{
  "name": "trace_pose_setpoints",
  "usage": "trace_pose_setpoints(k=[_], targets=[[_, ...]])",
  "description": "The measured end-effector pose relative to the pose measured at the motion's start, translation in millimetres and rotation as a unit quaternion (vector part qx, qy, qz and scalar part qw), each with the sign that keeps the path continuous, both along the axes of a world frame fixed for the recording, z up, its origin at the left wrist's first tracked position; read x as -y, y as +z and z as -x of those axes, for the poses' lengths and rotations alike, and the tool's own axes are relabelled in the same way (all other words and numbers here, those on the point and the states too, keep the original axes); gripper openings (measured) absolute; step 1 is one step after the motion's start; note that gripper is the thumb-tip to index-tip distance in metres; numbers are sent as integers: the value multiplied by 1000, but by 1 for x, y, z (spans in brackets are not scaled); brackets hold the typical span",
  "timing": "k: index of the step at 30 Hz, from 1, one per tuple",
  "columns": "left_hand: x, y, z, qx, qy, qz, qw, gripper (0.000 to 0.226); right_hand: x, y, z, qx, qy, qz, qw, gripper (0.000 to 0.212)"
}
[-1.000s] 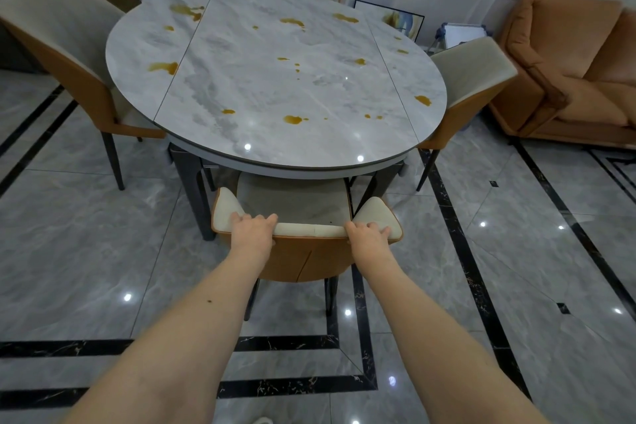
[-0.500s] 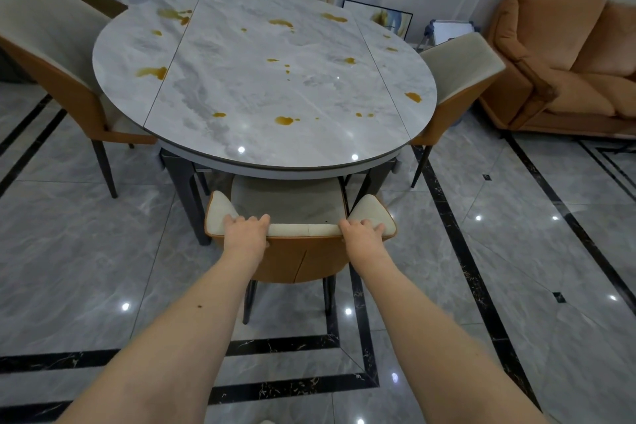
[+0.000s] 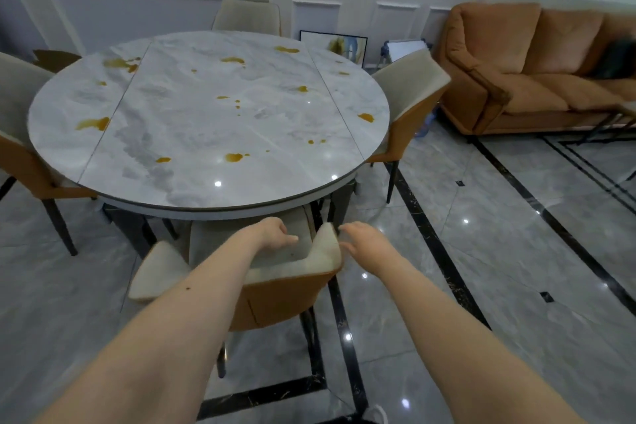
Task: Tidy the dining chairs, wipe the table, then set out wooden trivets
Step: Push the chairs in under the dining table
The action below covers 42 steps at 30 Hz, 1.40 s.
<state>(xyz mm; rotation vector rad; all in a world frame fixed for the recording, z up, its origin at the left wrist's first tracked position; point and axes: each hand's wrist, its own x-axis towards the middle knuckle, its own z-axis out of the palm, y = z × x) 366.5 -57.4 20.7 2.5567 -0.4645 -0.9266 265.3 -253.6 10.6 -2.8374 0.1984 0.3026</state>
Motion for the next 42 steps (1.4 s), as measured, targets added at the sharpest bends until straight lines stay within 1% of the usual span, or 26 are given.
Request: trace_pose_setpoints(k=[2,4,6,9,14,21,24,29,32,35,37,40,42], targets=[[46,-2,-10,20,-13,12,1000,43,40,2,-7,5,4,11,1000,42],[109,-3,-21,34,-31,20,999,33,97,5,-16,-1,5,33,999,42],[148,-2,-30,44,-35,21,998,38,136,7,-24,-3,6,52,999,42],[224,0,-40,46,-23,34,998,45,212,17,-33,1,-6,53,999,42],[339,16,-61,67,-28,62,995,44,324,40,-60,9,-14,52,999,43],[482,17,-120,79,-15,86,993,42,461,43,-112,17,-44,41,998,42],[545,15,-162,81,-1,111,991,38,519,38,-152,16,-47,43,998,42],[638,5,-244,76,66,154,983,32,607,42,-233,21,-22,53,998,43],[691,4,-285,78,67,163,981,30,656,49,-274,19,-5,61,998,46],[743,5,-323,90,64,155,982,26,709,51,-317,18,15,64,998,48],[776,6,-351,94,75,155,981,28,743,52,-348,24,31,66,997,49],[818,3,-388,104,122,167,973,27,789,48,-393,44,41,56,997,50],[845,-4,-410,117,164,169,965,27,821,42,-426,46,72,55,995,49]])
